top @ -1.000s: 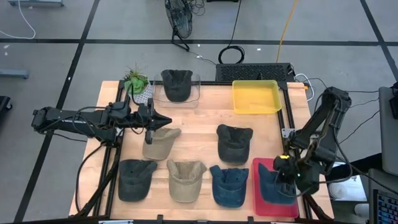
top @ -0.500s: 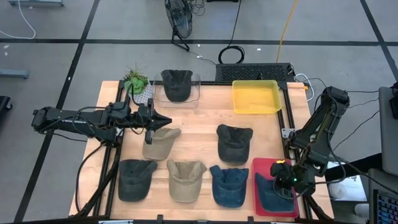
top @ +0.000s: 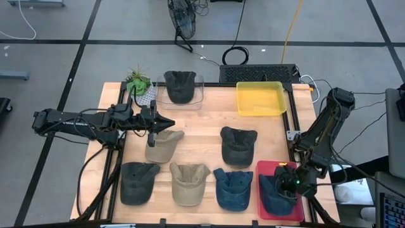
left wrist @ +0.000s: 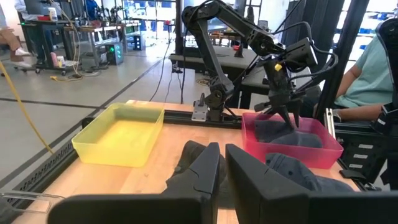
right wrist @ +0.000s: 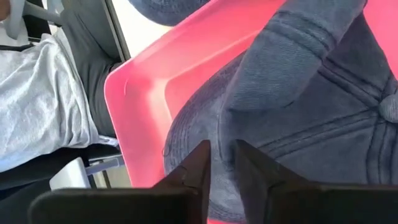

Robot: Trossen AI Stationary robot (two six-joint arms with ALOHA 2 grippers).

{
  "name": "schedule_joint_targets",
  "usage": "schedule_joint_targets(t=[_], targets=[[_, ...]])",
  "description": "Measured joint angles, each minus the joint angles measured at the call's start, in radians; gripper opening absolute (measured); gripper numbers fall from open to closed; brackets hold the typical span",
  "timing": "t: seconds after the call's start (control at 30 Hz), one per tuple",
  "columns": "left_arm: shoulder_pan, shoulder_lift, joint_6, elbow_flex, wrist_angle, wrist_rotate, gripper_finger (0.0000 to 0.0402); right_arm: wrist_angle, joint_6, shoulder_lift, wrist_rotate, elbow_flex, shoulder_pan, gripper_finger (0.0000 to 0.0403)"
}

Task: Pick & Place hat
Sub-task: Put the top blue cap into the pink bin, then put the bottom brown cap into the yellow bin

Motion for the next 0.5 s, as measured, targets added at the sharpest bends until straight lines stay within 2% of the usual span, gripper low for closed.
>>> schedule_joint_targets(t=[0.17, 0.3, 0.37, 0.5], targets=[[0.000, 0.000, 0.000, 0.000, 0.000, 0.000, 0.0040, -0.031, 0.021, -0.048, 0.000, 0.000, 0.000, 0.0092], [0.000, 0.000, 0.001, 0.000, 0.000, 0.000, 0.0040, -0.025, 0.023, -0.108, 0.008, 0.000, 0.000, 0.0097], [0.000, 0.000, 0.001, 0.000, 0.000, 0.000, 0.0040, -0.009, -0.015, -0.139, 0.049, 0.000, 0.000, 0.0096], [0.000, 0.000, 0.000, 0.000, 0.000, 0.000, 0.0040, 0.124, -0.247, -0.189, 0.211, -0.001, -0.003, 0.0094]])
